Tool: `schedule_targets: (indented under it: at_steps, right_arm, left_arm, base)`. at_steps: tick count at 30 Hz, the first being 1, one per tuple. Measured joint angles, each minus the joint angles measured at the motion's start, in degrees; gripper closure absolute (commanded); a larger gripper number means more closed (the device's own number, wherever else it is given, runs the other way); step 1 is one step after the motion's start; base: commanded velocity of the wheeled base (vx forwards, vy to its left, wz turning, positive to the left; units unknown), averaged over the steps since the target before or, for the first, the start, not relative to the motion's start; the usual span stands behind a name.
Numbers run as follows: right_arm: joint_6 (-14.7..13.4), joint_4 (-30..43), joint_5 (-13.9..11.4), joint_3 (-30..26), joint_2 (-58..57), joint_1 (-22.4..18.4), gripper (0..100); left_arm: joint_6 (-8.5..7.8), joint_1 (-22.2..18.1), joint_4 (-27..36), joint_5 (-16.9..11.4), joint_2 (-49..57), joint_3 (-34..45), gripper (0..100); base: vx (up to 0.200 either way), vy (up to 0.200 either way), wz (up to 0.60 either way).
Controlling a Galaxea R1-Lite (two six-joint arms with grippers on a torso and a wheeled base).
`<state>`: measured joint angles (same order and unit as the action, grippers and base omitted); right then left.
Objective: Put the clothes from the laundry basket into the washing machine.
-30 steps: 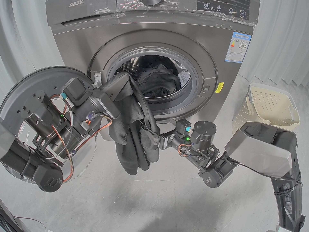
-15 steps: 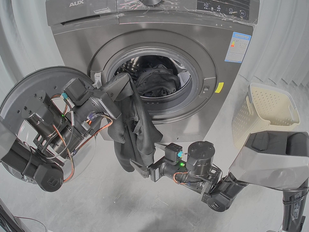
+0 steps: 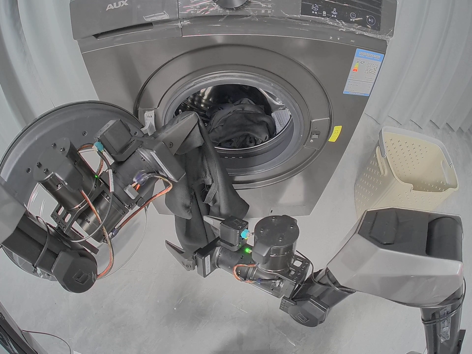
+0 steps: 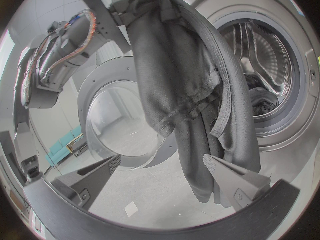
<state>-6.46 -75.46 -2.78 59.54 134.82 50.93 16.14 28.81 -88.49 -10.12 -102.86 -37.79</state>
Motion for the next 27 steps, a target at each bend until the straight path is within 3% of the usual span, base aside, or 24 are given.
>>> schedule_targets:
  at_steps: [8,16,27]
  right_arm:
    - [-1.0,1.3,0.2,7.3,3.9,-5.0,0]
    - [0.7,0.9,0.5,8.4,5.9,-10.6,0]
    - [1.3,0.7,0.8,11.4,6.6,-13.6,0]
  left_arm:
    - [0.02,0.0,0.0,0.0,0.1,0.0,100]
    - [0.00,0.0,0.0,0.0,0.2,0.0,100]
    - [0.02,-0.1,0.0,0.0,0.5,0.0,100]
  base:
    - [0.000,0.000,0.00]
    - [0.000,0.000,0.00]
    - [0.000,0.000,0.00]
